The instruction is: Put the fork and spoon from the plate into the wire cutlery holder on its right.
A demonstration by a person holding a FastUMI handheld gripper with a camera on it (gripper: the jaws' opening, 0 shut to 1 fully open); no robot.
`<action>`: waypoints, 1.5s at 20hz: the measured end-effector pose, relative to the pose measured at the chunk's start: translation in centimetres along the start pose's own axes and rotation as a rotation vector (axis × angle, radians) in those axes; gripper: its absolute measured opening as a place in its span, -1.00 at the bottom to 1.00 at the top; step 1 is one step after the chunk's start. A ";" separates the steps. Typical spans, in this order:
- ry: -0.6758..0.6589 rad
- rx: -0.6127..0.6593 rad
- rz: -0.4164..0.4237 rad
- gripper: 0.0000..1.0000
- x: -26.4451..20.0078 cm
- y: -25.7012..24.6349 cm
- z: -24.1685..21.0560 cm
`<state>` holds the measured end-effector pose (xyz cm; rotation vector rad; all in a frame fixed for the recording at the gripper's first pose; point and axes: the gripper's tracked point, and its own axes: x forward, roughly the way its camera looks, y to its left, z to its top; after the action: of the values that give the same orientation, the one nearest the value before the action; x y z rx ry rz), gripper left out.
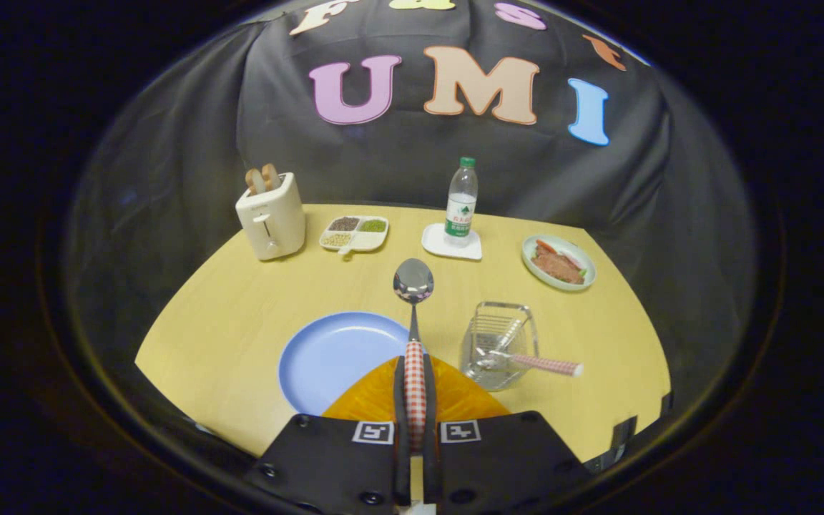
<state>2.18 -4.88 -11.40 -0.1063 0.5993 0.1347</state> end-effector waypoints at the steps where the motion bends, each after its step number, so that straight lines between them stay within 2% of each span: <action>1: 0.022 -0.027 0.007 -0.81 -0.6 -1.2 0.4; 7: 0.259 -0.039 0.084 -0.81 -2.8 -6.4 -0.1; 12: 0.464 -0.106 0.082 -0.81 -0.8 -10.6 -0.3; 15: 0.586 -0.151 0.101 -0.81 0.9 -11.5 -0.4; 20: 0.778 -0.156 0.128 -0.81 2.8 -11.1 -2.3; 24: 0.853 -0.149 0.133 -0.79 4.7 -10.5 -2.9; 29: 0.860 -0.139 0.094 -0.77 6.6 -11.1 -3.0; 30: 0.854 -0.141 0.089 -0.72 6.8 -11.3 -3.1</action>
<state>7.78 -15.78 -17.09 -0.2795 1.4476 0.2189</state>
